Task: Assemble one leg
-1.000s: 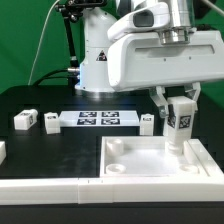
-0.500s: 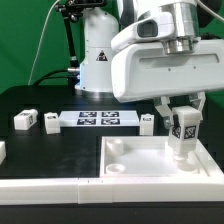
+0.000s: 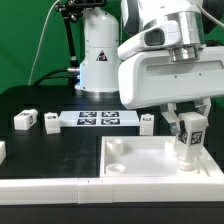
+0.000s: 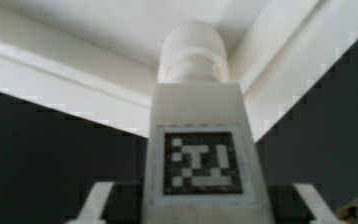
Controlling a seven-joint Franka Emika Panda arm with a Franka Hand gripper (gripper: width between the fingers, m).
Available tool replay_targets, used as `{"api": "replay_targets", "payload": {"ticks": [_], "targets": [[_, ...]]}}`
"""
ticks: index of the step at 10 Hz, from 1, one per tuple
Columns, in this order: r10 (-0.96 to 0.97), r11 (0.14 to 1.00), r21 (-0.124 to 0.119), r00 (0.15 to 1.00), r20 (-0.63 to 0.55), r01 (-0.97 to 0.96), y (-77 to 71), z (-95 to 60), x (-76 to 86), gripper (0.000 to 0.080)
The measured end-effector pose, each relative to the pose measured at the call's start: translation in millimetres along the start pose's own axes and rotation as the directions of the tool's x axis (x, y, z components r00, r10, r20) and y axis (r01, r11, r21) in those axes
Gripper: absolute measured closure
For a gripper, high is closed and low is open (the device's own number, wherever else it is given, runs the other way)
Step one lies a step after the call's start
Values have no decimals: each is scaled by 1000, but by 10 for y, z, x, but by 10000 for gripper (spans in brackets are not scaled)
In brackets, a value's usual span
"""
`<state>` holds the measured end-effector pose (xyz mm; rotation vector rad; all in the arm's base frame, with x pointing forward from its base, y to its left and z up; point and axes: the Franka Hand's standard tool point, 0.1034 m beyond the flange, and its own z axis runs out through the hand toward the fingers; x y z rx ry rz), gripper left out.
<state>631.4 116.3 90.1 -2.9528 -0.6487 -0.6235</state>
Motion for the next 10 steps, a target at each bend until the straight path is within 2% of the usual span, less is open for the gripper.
{"api": "replay_targets", "payload": {"ticks": [5,9,10], "targets": [[0,1000,7,1000,16,0,-28,130,-111,508],[-3,1000,-1,1000,-13,3,-47,145,-82,508],[-3,1000,-1,1000,-13,3,-46,145,-82,351]]}}
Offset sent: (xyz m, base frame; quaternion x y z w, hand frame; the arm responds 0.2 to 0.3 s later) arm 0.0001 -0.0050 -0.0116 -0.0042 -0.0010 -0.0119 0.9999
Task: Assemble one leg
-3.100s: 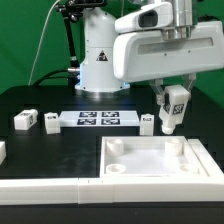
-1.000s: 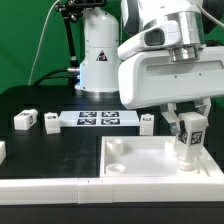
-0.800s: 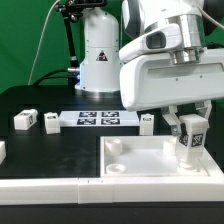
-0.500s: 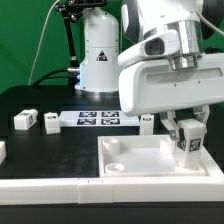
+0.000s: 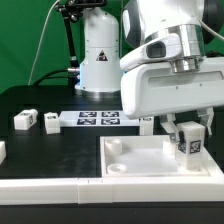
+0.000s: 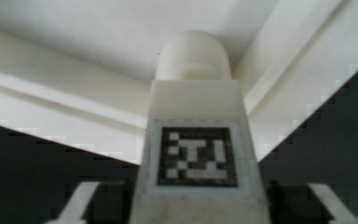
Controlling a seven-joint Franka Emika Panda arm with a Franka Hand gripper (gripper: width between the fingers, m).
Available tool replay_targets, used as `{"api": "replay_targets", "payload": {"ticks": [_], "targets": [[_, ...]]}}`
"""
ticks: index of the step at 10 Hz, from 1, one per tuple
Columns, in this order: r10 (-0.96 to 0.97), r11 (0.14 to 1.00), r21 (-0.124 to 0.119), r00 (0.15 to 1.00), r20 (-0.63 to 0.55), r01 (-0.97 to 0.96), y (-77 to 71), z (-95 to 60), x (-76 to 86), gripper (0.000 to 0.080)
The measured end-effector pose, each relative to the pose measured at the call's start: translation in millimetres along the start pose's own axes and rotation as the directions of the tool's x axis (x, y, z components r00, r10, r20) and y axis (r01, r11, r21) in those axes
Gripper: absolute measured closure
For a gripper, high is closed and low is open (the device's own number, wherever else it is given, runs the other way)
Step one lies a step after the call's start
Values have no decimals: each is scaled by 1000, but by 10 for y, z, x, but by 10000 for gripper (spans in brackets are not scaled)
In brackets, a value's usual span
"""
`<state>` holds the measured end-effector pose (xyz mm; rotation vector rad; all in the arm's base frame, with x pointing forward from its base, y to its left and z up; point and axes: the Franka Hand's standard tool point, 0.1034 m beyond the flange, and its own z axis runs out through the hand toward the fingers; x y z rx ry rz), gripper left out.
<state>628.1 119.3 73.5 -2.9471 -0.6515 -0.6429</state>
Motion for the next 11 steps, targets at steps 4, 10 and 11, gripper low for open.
{"api": "replay_targets", "payload": {"ticks": [4,10,11], "targets": [[0,1000,0,1000,0,0,0,0,0,154],[-8,1000,2,999,32,8,92,-241,93,150],[-7,1000,9,999,48,7,75,-226,75,150]]}}
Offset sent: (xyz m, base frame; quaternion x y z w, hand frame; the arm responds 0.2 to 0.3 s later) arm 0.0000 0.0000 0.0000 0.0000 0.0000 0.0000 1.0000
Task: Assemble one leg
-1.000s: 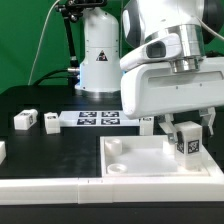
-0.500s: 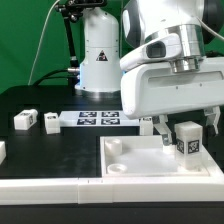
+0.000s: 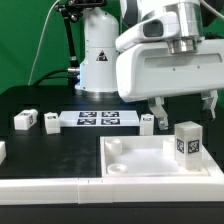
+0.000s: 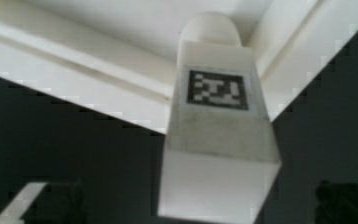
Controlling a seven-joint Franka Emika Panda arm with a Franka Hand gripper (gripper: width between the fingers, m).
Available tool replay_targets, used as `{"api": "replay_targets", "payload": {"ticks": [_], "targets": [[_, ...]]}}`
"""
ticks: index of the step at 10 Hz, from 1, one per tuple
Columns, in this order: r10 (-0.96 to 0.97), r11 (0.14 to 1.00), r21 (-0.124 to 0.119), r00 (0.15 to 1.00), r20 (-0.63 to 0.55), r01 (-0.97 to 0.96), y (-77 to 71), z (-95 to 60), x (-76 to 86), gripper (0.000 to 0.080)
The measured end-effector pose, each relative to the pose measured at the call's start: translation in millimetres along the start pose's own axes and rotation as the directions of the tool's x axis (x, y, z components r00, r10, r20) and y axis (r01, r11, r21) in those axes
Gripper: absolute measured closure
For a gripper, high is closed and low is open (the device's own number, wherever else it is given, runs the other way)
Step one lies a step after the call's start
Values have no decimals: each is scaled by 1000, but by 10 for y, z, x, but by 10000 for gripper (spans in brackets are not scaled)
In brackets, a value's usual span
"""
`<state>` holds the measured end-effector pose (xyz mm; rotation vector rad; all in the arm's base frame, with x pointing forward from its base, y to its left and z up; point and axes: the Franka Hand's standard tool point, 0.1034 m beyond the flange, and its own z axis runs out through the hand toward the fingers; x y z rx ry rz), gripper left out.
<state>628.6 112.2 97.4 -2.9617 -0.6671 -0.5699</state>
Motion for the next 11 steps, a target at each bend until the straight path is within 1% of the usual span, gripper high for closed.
{"api": "replay_targets", "payload": {"ticks": [1,2,3,5,6,7,8,10,11], "targets": [[1,1000,1,1000,2,-1,0,2,-4,150],[6,1000,25,997,73,-8,-44,31,-65,150],[16,998,59,983,184,-27,-74,44,-95,150],[3,994,102,939,343,-40,-126,66,-45,150],[-5,992,118,921,389,-45,-133,78,-24,150],[-13,990,134,900,435,-51,-156,82,-44,150],[-16,990,134,907,421,-45,-127,120,10,150],[-23,992,123,926,378,-26,-28,147,59,150],[-25,993,119,933,360,-19,-15,164,74,274]]}}
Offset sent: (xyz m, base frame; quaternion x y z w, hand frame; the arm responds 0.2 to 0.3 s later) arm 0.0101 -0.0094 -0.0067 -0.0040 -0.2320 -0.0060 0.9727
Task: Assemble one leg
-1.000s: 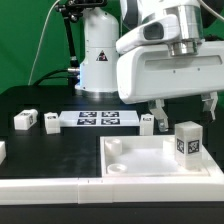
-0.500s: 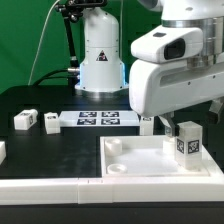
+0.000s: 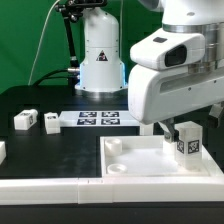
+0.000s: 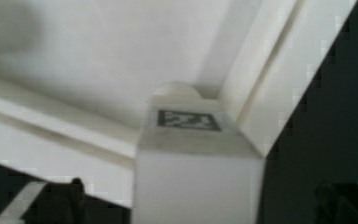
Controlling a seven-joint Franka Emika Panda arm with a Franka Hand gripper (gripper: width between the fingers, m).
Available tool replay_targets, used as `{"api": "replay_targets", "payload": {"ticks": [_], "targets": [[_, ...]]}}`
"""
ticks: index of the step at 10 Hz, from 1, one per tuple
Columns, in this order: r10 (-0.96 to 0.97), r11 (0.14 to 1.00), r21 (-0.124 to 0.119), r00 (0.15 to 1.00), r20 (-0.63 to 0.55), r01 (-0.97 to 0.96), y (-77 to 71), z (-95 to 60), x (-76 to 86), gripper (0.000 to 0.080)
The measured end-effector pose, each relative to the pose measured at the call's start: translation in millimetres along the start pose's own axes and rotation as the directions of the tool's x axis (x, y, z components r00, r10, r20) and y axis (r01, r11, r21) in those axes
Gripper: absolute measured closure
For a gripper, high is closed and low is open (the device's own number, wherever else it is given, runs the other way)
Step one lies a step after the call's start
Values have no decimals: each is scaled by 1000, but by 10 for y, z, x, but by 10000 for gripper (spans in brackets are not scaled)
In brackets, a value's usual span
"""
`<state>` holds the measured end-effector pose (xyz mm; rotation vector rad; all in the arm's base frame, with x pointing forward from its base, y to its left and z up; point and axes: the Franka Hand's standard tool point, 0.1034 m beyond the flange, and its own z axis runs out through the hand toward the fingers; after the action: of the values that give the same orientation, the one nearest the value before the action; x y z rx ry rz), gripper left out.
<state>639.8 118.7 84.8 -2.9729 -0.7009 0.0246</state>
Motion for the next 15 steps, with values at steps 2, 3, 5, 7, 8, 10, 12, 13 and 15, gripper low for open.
{"api": "replay_targets", "payload": {"ticks": [2,3,5,7,8,10,12,13,15], "targets": [[-1,1000,0,1000,1,1,-5,2,-1,409],[0,1000,0,1000,0,0,-3,2,0,509],[9,1000,1,1000,0,-9,-5,2,0,509],[55,998,4,999,0,-55,-8,7,-1,509],[192,981,11,981,0,-192,-4,10,-3,509],[472,881,22,881,-3,-472,15,17,-2,509],[644,765,19,765,-9,-643,39,21,2,508],[760,650,16,650,-12,-760,45,20,-4,508],[882,471,5,471,-20,-882,55,24,-16,508]]}}
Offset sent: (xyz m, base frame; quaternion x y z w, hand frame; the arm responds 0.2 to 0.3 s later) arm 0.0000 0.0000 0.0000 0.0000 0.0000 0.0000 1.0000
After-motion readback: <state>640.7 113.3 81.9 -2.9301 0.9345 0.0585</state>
